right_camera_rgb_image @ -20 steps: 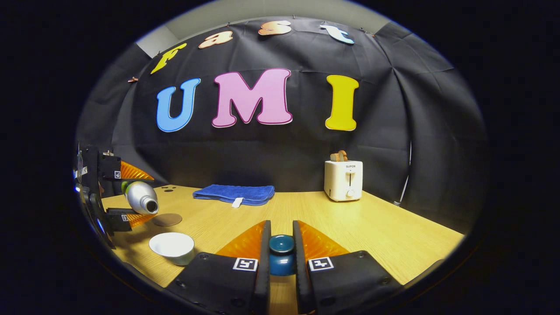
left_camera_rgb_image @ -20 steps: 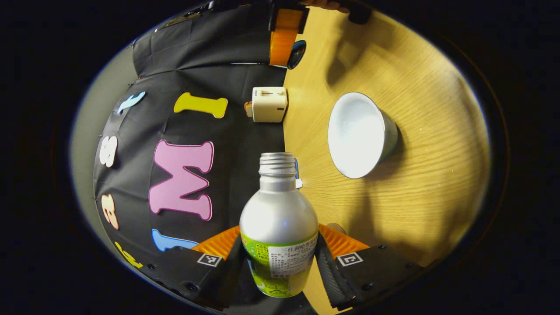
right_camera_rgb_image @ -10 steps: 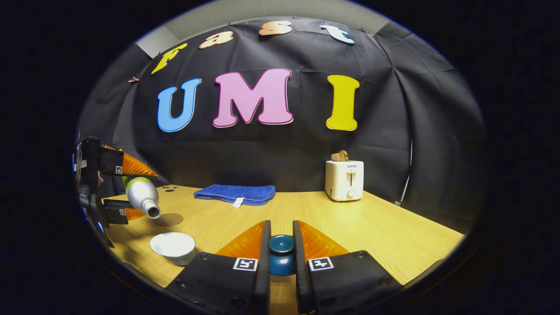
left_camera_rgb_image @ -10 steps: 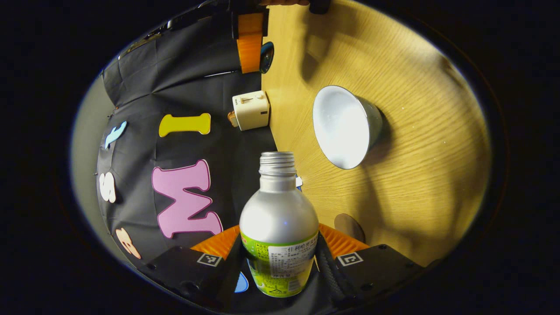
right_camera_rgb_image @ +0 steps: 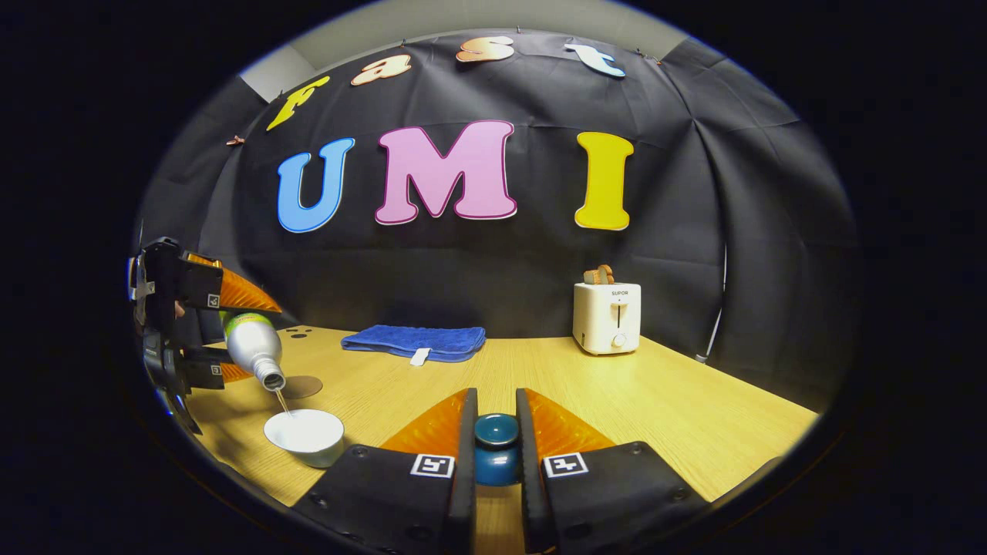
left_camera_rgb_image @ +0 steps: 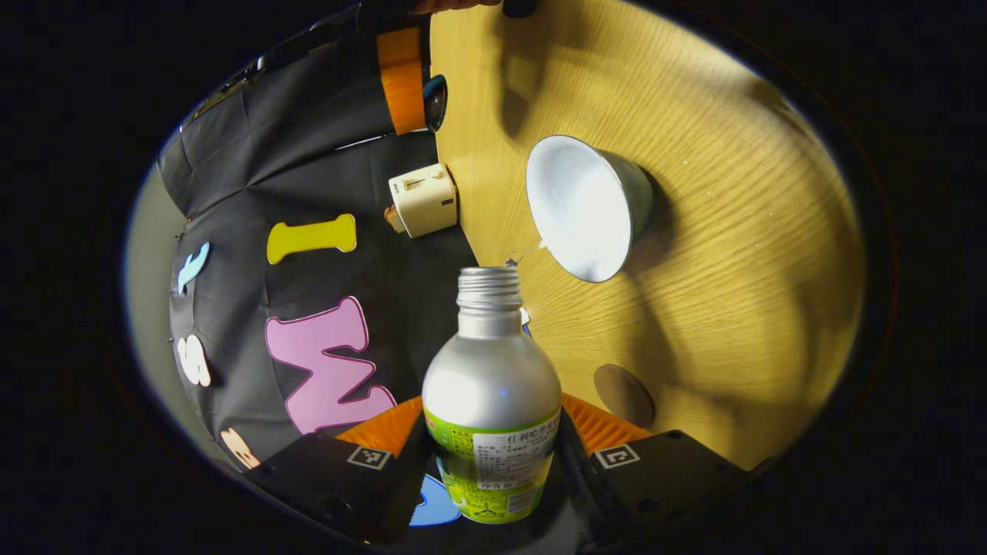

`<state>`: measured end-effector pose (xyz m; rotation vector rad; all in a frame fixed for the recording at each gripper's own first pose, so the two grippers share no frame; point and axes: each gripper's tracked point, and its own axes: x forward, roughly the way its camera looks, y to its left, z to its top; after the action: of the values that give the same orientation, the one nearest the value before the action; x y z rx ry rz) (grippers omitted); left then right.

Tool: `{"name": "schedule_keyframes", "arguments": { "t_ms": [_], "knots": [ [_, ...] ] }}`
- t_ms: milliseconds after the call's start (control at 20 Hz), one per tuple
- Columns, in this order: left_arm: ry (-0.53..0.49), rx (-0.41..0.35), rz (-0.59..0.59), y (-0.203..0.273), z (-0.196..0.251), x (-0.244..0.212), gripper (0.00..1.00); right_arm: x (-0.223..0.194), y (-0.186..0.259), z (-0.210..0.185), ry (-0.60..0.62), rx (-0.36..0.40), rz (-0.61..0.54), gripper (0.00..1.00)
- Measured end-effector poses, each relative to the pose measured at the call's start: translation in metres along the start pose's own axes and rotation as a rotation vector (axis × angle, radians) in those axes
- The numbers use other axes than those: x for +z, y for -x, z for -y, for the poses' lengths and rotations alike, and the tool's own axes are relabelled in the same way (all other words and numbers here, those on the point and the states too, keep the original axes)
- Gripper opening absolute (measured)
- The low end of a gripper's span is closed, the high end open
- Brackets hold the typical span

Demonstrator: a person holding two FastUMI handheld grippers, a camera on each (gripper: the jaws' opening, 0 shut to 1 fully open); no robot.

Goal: Open the teacup lid with one hand, grasp the water bottle and pour water into the teacup with the other hand; after pouring, place the water bottle on the coaster and then close the teacup lid.

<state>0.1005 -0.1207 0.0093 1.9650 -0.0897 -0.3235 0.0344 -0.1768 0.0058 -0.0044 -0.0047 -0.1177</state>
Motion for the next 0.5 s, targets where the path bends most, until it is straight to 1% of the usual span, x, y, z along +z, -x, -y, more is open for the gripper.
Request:
{"name": "schedule_keyframes", "arguments": {
  "t_ms": [200,350,500],
  "knots": [
    [-0.044,-0.01,0.006,-0.0002,0.0006,-0.0015,0.81,-0.0002,-0.0003,0.0,0.0,0.0,0.0,0.27],
    [-0.105,-0.016,0.008,-0.001,-0.0019,-0.0018,0.81,0.0,-0.0004,0.0,0.0,0.0,0.0,0.27],
    [-0.138,-0.021,0.01,-0.001,-0.0022,-0.0018,0.81,0.0002,-0.0007,0.0,0.0,0.0,0.0,0.27]
  ]
}}
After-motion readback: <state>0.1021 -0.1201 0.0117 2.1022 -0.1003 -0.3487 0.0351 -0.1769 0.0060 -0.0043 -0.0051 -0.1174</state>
